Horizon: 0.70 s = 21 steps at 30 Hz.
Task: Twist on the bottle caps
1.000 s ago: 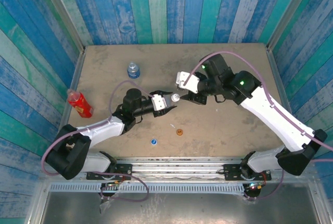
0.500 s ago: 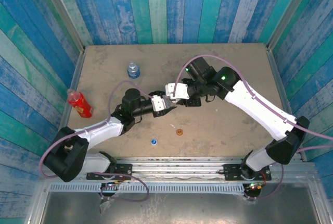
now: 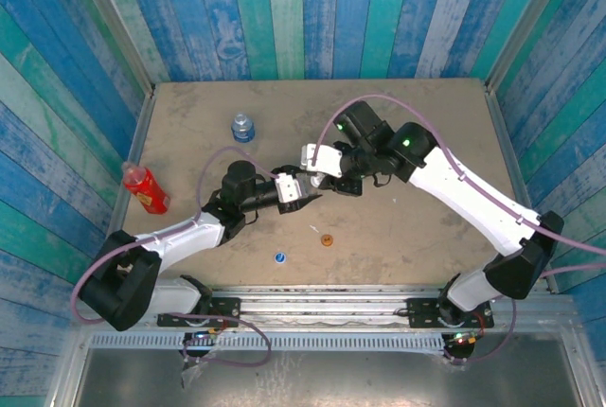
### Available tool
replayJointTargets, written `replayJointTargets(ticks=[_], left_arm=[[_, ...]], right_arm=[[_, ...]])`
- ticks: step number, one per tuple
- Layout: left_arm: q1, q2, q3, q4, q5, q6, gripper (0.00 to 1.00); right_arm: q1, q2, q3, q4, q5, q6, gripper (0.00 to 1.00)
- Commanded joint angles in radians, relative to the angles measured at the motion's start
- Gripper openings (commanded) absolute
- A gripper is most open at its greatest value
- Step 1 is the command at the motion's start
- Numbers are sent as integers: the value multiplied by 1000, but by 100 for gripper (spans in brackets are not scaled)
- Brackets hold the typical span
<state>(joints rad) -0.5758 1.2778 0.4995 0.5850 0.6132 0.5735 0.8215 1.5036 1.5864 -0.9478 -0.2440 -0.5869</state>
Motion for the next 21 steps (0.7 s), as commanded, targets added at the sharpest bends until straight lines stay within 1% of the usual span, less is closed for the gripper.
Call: replayJointTargets(ticks=[1, 3, 4, 5, 6, 8, 10, 12, 14, 15, 17, 20, 21], left_arm=[[-1, -36, 4, -4, -16, 26, 62], [-2, -35, 5, -5, -20, 25, 62], [-2, -35, 4, -5, -21, 25, 62], [-2, -36, 4, -4, -23, 26, 62], [-2, -36, 2, -4, -24, 28, 62], [-2, -35, 1, -1, -27, 27, 62], [-1, -37, 2, 1, -33, -3, 62], [0, -39, 3, 13, -22, -44, 61], [12, -38, -5, 74, 29, -114, 61], [20, -34, -10, 116, 56, -153, 61], [30, -28, -16, 195, 114, -227, 61], [30, 9, -19, 287, 167, -304, 61], [30, 15, -23, 320, 180, -324, 61]], right_arm=[[5, -52, -45, 132, -69, 484, 4], [5, -69, -86, 180, -118, 633, 2], [4, -74, -104, 195, -121, 678, 1], [4, -78, -118, 198, -126, 699, 2], [5, -80, -124, 185, -126, 689, 4], [4, -90, -123, 156, -95, 592, 11], [2, -121, -135, 150, -31, 494, 23], [-8, -172, -172, 183, -11, 353, 41], [-18, -241, -242, 246, -26, 212, 56], [-19, -276, -279, 290, -38, 180, 58], [-22, -356, -387, 437, -87, 159, 62], [-30, -432, -521, 672, -188, 184, 64], [-32, -442, -549, 730, -205, 203, 64]])
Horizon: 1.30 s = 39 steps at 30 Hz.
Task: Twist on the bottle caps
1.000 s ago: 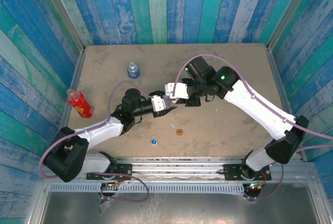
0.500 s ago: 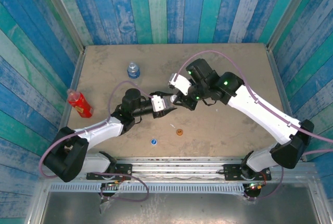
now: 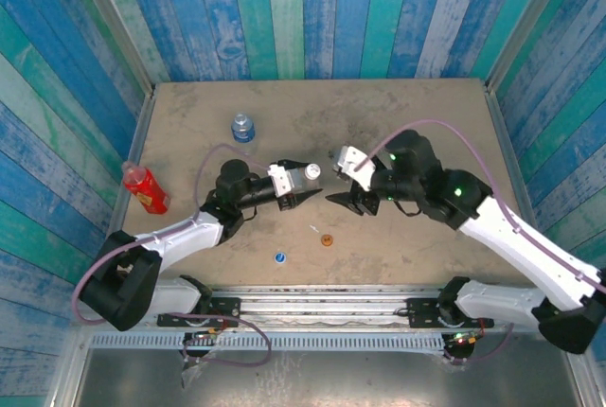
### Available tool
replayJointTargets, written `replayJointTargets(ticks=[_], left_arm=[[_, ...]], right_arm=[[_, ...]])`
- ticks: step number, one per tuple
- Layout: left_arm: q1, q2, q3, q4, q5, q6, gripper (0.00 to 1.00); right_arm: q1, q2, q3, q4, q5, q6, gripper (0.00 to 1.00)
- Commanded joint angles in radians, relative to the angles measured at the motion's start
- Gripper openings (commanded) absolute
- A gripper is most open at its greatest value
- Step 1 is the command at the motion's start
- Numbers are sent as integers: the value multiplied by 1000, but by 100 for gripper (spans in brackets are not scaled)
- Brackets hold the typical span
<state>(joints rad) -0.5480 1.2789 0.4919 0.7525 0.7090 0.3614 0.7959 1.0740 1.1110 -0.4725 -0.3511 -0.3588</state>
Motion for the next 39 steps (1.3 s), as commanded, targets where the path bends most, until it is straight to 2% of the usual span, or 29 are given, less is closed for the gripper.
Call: replayJointTargets(ticks=[1, 5, 10, 14, 18, 20, 22, 24, 26, 27, 29, 34, 39], left_arm=[[2, 21, -16, 190, 101, -138, 62], [2, 47, 1, 217, 149, -176, 62], [2, 63, 14, 213, 158, -179, 63], [2, 70, 16, 214, 159, -176, 62], [2, 64, 11, 208, 149, -171, 63], [2, 61, 10, 203, 140, -169, 63], [2, 60, 22, 171, 135, -164, 67], [0, 56, 37, 131, 123, -159, 80], [-4, 40, 31, 116, 80, -154, 99], [-6, 28, 22, 121, 56, -156, 94], [-6, -8, -6, 134, -31, -176, 94], [-6, -137, -148, 237, -306, -256, 94], [-6, -258, -190, 68, -472, -321, 94]], right_arm=[[-8, -17, -98, 310, -108, 5, 63], [-12, 6, -150, 485, -124, 117, 58], [-13, 71, -134, 559, -194, 164, 53], [-14, 104, -123, 578, -239, 174, 42], [-14, 101, -128, 550, -213, 155, 21], [-14, 93, -129, 538, -192, 145, 19], [-15, 85, -132, 531, -164, 135, 19], [-19, 80, -135, 526, -112, 134, 19], [-29, 82, -140, 522, -45, 151, 19], [-36, 86, -140, 525, 3, 174, 19], [-65, 106, -124, 515, 129, 261, 18], [-184, 200, -60, 541, 280, 379, 13], [-289, 389, 83, 582, 339, 404, 14]])
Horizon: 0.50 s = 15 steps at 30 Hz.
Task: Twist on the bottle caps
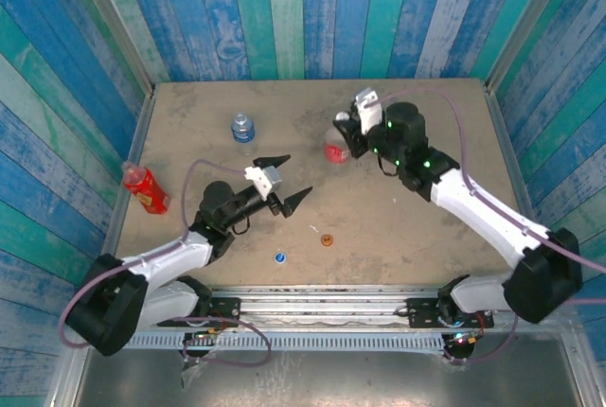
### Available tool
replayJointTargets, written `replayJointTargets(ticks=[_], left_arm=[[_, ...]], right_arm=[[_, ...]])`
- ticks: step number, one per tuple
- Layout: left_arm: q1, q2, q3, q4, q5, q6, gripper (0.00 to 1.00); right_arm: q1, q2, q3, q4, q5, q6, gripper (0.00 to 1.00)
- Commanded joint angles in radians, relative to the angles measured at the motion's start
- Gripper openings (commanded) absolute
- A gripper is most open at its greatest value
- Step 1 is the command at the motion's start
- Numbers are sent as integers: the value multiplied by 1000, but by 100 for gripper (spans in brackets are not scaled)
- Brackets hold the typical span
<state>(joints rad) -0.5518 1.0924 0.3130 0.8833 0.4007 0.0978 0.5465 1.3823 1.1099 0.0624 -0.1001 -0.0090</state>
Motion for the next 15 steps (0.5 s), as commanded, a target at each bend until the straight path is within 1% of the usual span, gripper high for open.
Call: replayJointTargets(ticks=[1, 2, 4, 8, 12, 15], left_arm=[[-2, -90, -22, -87, -203, -69, 94], [-2, -106, -31, -106, -246, -88, 94], [2, -133, -52, -130, -298, -99, 94], [25, -157, -77, -135, -338, -120, 94], [57, -148, -74, -124, -316, -136, 94], [78, -134, -59, -127, -286, -160, 94]], right_arm=[[-57, 132, 126, 47, 85, 64, 14], [-71, 181, 171, 49, 78, 73, 14], [-95, 267, 252, 51, 64, 85, 14], [-123, 412, 397, 46, 48, 97, 14], [-138, 507, 482, 43, 19, 81, 14], [-142, 548, 520, 11, -2, 74, 15]])
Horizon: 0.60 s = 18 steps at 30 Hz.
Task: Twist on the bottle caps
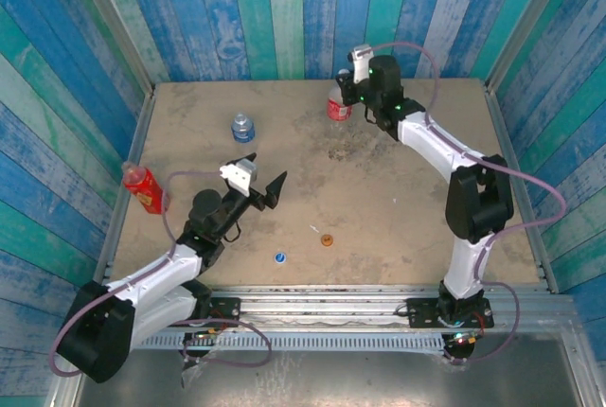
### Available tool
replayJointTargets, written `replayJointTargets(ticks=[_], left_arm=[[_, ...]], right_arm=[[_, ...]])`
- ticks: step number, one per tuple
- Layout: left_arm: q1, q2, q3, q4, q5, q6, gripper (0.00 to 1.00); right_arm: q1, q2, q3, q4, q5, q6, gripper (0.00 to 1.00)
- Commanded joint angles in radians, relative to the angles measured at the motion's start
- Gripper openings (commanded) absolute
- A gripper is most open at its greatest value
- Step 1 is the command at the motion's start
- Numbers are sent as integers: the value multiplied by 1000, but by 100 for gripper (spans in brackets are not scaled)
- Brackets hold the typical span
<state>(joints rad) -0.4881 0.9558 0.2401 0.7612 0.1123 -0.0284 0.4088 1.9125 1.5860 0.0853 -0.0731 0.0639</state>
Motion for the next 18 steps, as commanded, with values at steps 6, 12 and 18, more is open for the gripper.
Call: replayJointTargets(ticks=[6, 12, 18], left_arm=[[44, 19, 43, -19, -9, -48, 94], [112, 59, 94, -59, -19, -51, 94], [173, 96, 131, -59, -9, -48, 94]], right_arm=[[-4, 33, 54, -12, -35, -6, 34], [-8, 22, 84, -12, -40, -29, 53], [-13, -9, 92, -25, -47, -49, 62]])
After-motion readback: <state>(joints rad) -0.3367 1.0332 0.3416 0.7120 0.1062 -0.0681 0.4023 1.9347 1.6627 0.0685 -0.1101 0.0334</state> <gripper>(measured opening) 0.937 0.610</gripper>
